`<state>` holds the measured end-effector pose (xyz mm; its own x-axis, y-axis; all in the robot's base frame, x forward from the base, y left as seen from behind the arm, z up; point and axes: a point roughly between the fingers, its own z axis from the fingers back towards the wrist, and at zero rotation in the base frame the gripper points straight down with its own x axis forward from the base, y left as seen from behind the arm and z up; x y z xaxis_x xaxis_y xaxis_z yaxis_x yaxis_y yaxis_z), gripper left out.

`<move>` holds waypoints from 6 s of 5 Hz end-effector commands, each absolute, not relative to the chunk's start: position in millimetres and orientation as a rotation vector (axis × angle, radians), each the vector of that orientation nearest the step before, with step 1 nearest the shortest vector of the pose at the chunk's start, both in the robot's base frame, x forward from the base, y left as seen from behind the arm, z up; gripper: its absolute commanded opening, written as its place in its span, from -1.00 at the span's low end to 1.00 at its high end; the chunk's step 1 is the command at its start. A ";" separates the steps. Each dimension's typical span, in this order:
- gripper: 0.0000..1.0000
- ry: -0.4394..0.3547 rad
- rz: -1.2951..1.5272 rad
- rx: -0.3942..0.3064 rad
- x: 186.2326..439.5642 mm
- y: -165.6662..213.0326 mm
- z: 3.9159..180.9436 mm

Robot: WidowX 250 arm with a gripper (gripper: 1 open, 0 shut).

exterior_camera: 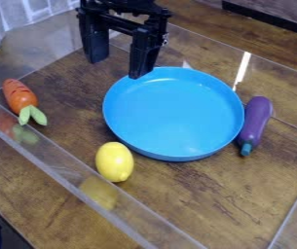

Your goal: Put the carrot on the blue tray

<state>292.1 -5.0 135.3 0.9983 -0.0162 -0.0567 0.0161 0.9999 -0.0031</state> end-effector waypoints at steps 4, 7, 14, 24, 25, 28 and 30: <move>1.00 0.060 0.023 -0.018 275.7 34.6 112.0; 1.00 0.046 0.256 -0.031 287.8 39.1 96.1; 1.00 -0.057 0.741 -0.110 277.4 183.5 68.6; -1.00 -0.033 0.904 -0.066 252.7 194.7 22.1; -1.00 -0.016 0.911 -0.058 253.3 196.5 21.6; -1.00 0.034 0.884 -0.026 254.6 192.2 21.1; -1.00 0.063 0.907 0.000 249.9 184.8 20.3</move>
<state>259.8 189.0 18.8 0.6160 0.7871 -0.0324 -0.7873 0.6165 0.0092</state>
